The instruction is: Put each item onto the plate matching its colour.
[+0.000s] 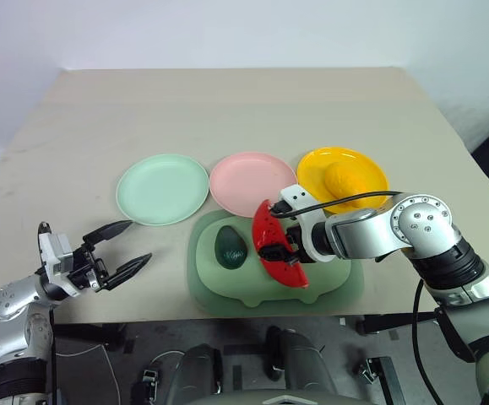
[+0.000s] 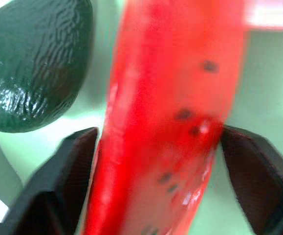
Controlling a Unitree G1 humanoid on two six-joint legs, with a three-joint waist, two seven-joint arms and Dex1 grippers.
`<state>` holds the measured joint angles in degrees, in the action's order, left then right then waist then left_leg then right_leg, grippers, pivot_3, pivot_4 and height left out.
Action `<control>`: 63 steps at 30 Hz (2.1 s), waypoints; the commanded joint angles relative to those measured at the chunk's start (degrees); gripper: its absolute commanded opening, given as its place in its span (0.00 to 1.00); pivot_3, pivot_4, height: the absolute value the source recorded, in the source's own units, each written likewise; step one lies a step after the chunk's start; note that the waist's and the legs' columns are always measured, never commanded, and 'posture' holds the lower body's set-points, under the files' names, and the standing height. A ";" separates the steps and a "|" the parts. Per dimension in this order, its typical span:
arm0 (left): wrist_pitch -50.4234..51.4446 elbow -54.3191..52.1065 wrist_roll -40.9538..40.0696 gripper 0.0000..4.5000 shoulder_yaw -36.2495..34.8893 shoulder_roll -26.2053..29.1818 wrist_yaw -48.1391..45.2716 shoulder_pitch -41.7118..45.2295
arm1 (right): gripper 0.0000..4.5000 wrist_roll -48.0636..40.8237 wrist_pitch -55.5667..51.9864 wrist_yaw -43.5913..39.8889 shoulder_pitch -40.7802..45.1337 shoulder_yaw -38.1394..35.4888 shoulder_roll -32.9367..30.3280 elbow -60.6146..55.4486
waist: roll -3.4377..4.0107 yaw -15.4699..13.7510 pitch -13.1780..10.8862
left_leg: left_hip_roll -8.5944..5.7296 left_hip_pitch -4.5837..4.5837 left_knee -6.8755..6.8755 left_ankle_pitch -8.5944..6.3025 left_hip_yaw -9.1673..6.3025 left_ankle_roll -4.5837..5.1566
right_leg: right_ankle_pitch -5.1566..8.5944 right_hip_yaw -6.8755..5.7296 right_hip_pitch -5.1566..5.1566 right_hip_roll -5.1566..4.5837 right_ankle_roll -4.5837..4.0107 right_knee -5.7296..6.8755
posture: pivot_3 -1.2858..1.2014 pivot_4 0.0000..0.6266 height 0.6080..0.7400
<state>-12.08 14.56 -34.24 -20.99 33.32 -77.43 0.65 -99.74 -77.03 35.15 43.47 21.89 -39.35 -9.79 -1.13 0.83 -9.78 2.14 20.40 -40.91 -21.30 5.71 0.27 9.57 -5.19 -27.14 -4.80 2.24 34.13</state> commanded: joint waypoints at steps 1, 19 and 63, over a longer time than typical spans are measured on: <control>-0.50 -1.73 -0.10 1.00 -0.07 0.22 0.30 0.18 | 0.68 3.90 -1.56 -1.63 -0.80 0.37 0.37 0.46 | -0.09 0.01 0.07 | 0.01 -0.01 0.00 0.00 0.00 0.00 | 0.00 0.00 0.01 0.01 -0.01 0.00 | 0.52 0.24 0.95; -0.02 0.19 0.43 1.00 0.87 0.81 0.34 3.71 | 0.68 16.01 -5.14 -27.71 18.93 -10.84 1.04 17.02 | 0.01 0.11 0.00 | 0.03 0.13 0.05 -0.03 0.05 0.06 | 0.00 -0.01 -0.17 0.07 0.00 -0.04 | 0.52 0.24 0.95; 2.57 -1.77 0.43 1.00 5.56 2.06 -2.71 9.66 | 0.98 62.89 15.80 -81.50 -0.28 -26.36 -7.52 -0.61 | 0.20 -0.11 -0.11 | -0.30 0.90 -0.06 -0.01 -0.48 0.02 | -0.13 -0.71 -0.35 -0.26 0.20 -0.12 | 0.52 0.24 0.95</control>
<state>-9.46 13.41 -33.70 -15.70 34.24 -78.71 9.45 -35.92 -64.91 -43.73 44.33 -0.23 -45.10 -6.61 -0.93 0.72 -9.89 1.84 21.29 -41.00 -21.31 5.19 0.29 9.45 -5.96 -27.45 -5.04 2.44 33.99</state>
